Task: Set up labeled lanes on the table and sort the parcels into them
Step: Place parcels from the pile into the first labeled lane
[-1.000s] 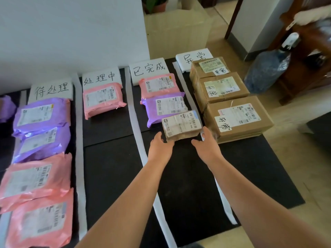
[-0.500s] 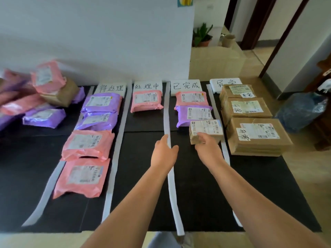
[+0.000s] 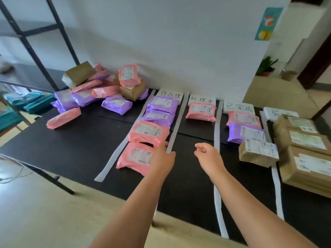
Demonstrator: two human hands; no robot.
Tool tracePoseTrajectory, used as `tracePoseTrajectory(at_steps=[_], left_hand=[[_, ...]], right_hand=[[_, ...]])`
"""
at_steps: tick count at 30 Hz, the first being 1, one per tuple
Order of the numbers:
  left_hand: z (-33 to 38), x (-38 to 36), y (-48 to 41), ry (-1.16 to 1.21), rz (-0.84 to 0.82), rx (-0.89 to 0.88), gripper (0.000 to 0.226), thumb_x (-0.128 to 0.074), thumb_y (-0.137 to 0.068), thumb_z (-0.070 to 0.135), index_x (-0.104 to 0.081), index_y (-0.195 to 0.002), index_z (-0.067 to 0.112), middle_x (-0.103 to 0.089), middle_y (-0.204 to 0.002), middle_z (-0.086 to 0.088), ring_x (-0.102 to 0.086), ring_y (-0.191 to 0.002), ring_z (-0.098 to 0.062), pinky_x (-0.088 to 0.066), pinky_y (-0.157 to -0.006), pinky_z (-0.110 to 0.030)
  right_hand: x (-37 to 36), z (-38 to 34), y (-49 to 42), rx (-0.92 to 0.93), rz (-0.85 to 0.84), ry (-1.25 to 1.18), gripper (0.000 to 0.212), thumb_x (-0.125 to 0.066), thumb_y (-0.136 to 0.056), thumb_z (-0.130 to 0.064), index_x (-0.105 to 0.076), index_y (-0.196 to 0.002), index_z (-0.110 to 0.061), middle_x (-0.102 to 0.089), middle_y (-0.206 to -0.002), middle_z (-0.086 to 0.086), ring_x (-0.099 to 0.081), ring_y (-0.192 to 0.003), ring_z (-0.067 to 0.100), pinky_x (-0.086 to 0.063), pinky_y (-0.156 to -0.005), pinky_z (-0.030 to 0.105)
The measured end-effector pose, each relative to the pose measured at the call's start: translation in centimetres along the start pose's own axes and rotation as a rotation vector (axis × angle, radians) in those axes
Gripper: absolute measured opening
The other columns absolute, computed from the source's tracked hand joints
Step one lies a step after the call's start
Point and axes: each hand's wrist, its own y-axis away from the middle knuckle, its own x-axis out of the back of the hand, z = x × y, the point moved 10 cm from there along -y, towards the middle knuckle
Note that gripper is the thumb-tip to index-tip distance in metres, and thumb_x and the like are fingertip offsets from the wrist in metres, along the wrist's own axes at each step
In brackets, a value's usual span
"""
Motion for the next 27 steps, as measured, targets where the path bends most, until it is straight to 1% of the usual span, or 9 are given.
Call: tracePoseTrajectory(at_steps=[2, 5, 7, 10, 14, 16, 19, 24, 27], left_hand=[[-2.0, 4.1, 0.2, -0.007, 0.033, 0.003, 0.049, -0.053, -0.099, 0.017, -0.039, -0.146, 0.024, -0.051, -0.139, -0.002, -0.056, -0.112, -0.019, -0.048, -0.085, -0.030], [-6.1, 10.6, 0.9, -0.038, 0.056, 0.009, 0.051, -0.053, -0.099, 0.018, -0.039, -0.148, 0.024, -0.050, -0.142, -0.001, -0.055, -0.120, -0.021, -0.048, -0.090, -0.031], [-9.1, 15.1, 1.2, -0.024, 0.068, 0.015, 0.052, -0.053, -0.097, 0.019, -0.040, -0.147, 0.023, -0.050, -0.143, -0.001, -0.056, -0.119, -0.021, -0.047, -0.091, -0.032], [-13.2, 21.1, 1.1, -0.026, 0.109, 0.039, 0.051, -0.053, -0.095, 0.020, -0.042, -0.145, 0.020, -0.055, -0.139, -0.001, -0.060, -0.110, -0.021, -0.052, -0.092, -0.037], [-17.3, 26.6, 1.3, -0.004, 0.147, 0.054, 0.049, -0.054, -0.098, 0.021, -0.042, -0.146, 0.020, -0.055, -0.138, 0.002, -0.059, -0.101, -0.014, -0.045, -0.076, -0.023], [-18.6, 28.7, 1.0, 0.006, 0.156, 0.054, 0.049, -0.054, -0.098, 0.023, -0.043, -0.145, 0.021, -0.056, -0.137, 0.002, -0.059, -0.107, -0.016, -0.049, -0.084, -0.027], [-20.5, 31.3, -0.2, 0.032, 0.166, 0.084, 0.047, -0.055, -0.097, 0.024, -0.045, -0.143, 0.021, -0.058, -0.134, 0.001, -0.058, -0.115, -0.019, -0.048, -0.098, -0.035], [-23.9, 34.9, -3.2, 0.048, 0.180, 0.139, 0.045, -0.055, -0.097, 0.024, -0.047, -0.141, 0.020, -0.059, -0.132, 0.001, -0.057, -0.117, -0.020, -0.047, -0.099, -0.034], [-25.2, 37.7, -6.4, 0.014, 0.192, 0.158, 0.045, -0.054, -0.098, 0.024, -0.046, -0.142, 0.019, -0.059, -0.133, 0.000, -0.057, -0.117, -0.020, -0.046, -0.098, -0.032]], right_hand=[[-3.7, -2.7, 1.0, 0.036, -0.001, -0.014, 0.035, -0.055, -0.099, -0.017, -0.058, -0.133, -0.021, -0.061, -0.131, -0.001, -0.057, -0.115, 0.014, -0.041, -0.089, 0.026], [-10.8, -6.6, 3.6, 0.080, -0.039, -0.028, 0.032, -0.057, -0.099, -0.024, -0.058, -0.130, -0.022, -0.062, -0.121, -0.004, -0.057, -0.093, 0.007, -0.045, -0.076, 0.024], [-15.7, -8.7, 5.4, 0.085, -0.073, -0.039, 0.033, -0.056, -0.099, -0.027, -0.056, -0.132, -0.025, -0.061, -0.126, -0.004, -0.058, -0.097, 0.011, -0.049, -0.079, 0.029], [-21.4, -11.7, 8.1, 0.087, -0.079, -0.069, 0.037, -0.055, -0.099, -0.028, -0.052, -0.136, -0.023, -0.057, -0.129, -0.002, -0.055, -0.110, 0.017, -0.048, -0.092, 0.034], [-26.6, -14.9, 11.2, 0.149, -0.117, -0.105, 0.036, -0.052, -0.101, -0.030, -0.051, -0.136, -0.020, -0.055, -0.117, -0.004, -0.049, -0.095, 0.008, -0.038, -0.081, 0.027], [-28.4, -16.2, 11.7, 0.156, -0.128, -0.110, 0.037, -0.052, -0.101, -0.031, -0.050, -0.137, -0.021, -0.054, -0.118, -0.007, -0.050, -0.102, 0.009, -0.038, -0.079, 0.025], [-31.1, -18.0, 11.2, 0.144, -0.133, -0.122, 0.038, -0.054, -0.099, -0.031, -0.052, -0.135, -0.020, -0.058, -0.122, -0.004, -0.054, -0.107, 0.012, -0.043, -0.090, 0.031], [-36.5, -20.2, 8.7, 0.124, -0.179, -0.126, 0.039, -0.057, -0.097, -0.031, -0.055, -0.134, -0.020, -0.060, -0.117, -0.005, -0.056, -0.106, 0.013, -0.044, -0.091, 0.030], [-40.3, -22.0, 6.1, 0.124, -0.214, -0.118, 0.040, -0.057, -0.097, -0.031, -0.055, -0.136, -0.020, -0.061, -0.122, -0.002, -0.057, -0.104, 0.013, -0.045, -0.089, 0.029]])
